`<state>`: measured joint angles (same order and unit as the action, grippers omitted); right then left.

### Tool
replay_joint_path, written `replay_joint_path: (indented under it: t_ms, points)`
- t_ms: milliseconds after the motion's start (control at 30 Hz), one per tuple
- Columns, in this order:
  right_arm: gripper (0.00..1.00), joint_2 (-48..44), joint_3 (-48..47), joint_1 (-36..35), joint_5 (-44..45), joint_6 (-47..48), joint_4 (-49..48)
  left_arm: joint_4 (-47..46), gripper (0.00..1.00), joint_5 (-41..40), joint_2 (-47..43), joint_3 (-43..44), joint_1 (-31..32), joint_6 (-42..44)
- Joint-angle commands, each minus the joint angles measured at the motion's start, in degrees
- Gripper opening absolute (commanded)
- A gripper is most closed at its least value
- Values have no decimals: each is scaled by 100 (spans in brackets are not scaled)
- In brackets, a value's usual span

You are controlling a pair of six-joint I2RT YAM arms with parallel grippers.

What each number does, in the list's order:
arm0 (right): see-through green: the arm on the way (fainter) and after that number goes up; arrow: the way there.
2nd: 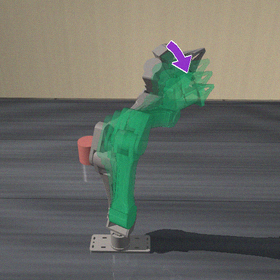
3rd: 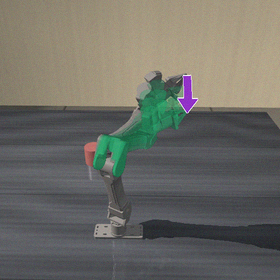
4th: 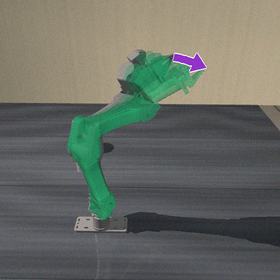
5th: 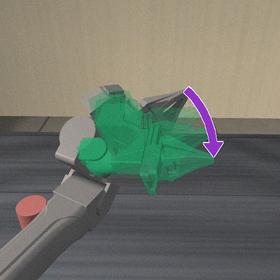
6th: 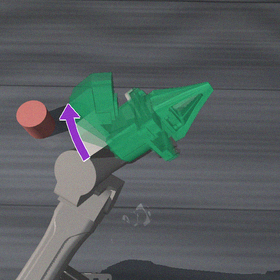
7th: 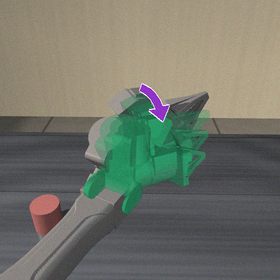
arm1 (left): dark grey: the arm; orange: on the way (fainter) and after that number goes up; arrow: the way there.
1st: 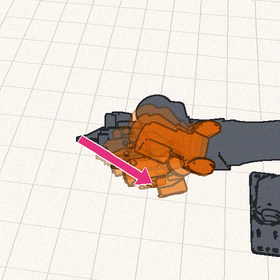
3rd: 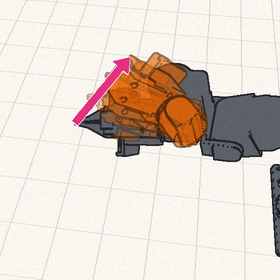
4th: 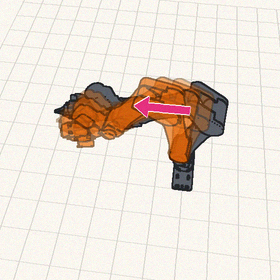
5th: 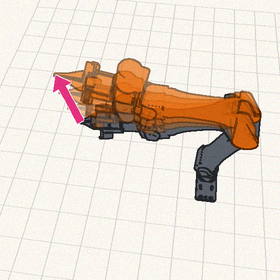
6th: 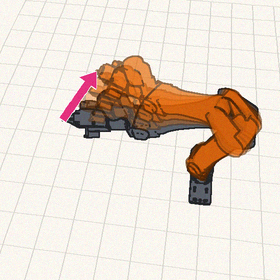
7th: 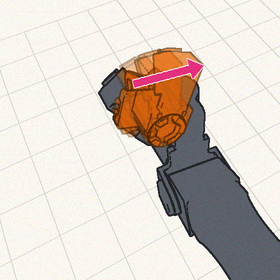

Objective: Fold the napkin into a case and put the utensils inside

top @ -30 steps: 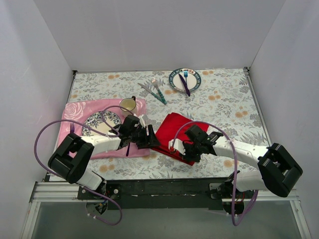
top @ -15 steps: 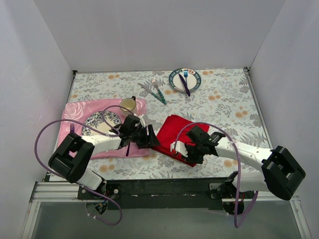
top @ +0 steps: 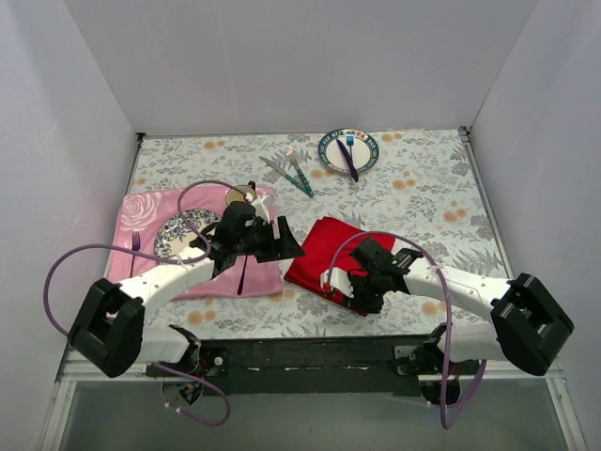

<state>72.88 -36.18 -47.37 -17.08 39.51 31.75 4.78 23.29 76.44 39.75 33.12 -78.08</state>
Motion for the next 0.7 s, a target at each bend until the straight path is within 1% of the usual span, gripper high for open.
replay_joint_path:
  t_ms: [0,33,100,133,167,200,233,267,300,333,367,400,433,500,533,567,667]
  points:
    - [44,-133,-468,-35,-287,180,384,698,69,-193,-630,393,-17,521]
    - [52,-186,-556,-35,-391,189,446,778,69,-202,-718,420,-17,609]
    - [55,-361,-897,-35,-480,154,630,876,63,-36,-745,490,-17,794]
    - [56,-415,-1030,-26,-524,58,674,859,59,217,-702,508,-17,1030]
    - [56,-459,-1118,-26,-516,5,736,867,51,272,-632,551,10,1102]
    - [56,-520,-1249,-26,-507,-65,745,867,46,342,-544,621,19,1163]
    - [54,-555,-1277,9,-489,-127,754,885,42,447,-438,665,36,1320]
    - [52,-582,-1286,44,-515,-136,771,937,39,657,-133,736,71,1400]
    - [51,-617,-1251,70,-516,-119,754,1077,32,712,1,806,89,1427]
    - [45,-626,-1129,149,-463,-110,728,1095,29,808,167,885,106,1471]
    - [42,-635,-1032,184,-437,-49,693,1122,25,905,413,929,133,1576]
    - [39,-644,-944,254,-402,-13,571,1200,19,932,528,973,150,1612]
    - [32,-635,-778,342,-401,39,526,1201,15,949,616,1034,168,1647]
    - [28,-556,-636,360,-401,171,447,1271,9,932,870,1105,177,1744]
    - [25,-512,-505,361,-410,206,377,1298,3,880,942,1123,177,1744]
    - [24,-451,-451,361,-410,250,341,1350,1,818,1056,1175,177,1761]
    - [22,-170,-284,369,-349,294,165,1509,0,695,1416,1272,186,1911]
